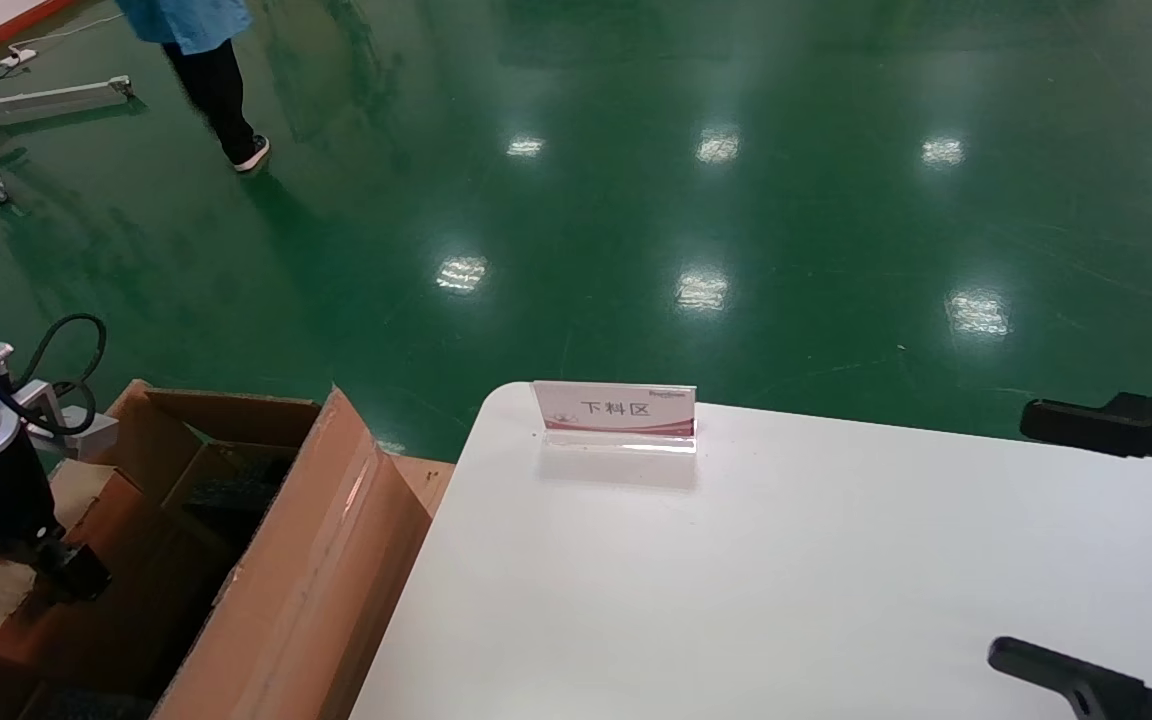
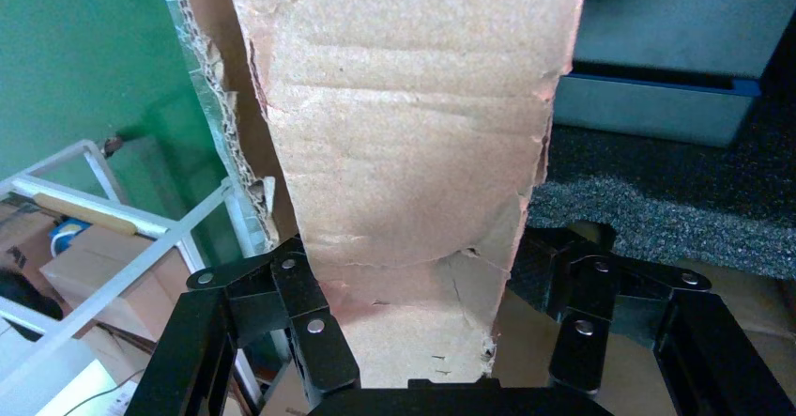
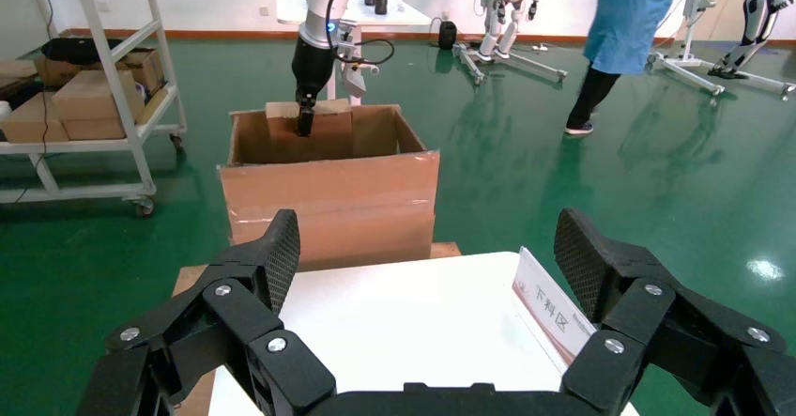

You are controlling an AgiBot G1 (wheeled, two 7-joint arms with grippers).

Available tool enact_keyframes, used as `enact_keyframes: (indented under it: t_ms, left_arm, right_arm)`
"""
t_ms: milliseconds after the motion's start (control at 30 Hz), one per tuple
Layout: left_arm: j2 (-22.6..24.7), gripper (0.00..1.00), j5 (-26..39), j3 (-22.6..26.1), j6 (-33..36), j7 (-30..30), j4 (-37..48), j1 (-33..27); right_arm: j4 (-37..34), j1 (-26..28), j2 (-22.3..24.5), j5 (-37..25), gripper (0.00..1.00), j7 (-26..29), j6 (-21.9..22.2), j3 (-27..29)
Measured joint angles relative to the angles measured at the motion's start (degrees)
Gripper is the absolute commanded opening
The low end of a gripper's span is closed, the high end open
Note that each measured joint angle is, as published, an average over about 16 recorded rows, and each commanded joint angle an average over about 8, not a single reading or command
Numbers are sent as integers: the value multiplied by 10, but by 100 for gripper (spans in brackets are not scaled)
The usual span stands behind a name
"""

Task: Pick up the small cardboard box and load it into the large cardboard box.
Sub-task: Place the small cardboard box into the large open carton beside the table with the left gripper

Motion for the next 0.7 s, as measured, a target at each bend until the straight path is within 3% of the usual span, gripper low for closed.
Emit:
enact_keyframes:
  t_ms: [700]
  left_arm:
    - [1, 100, -1, -1, -6, 0, 8, 11]
  right_arm:
    - [0, 0, 0, 0, 100, 0, 0, 0]
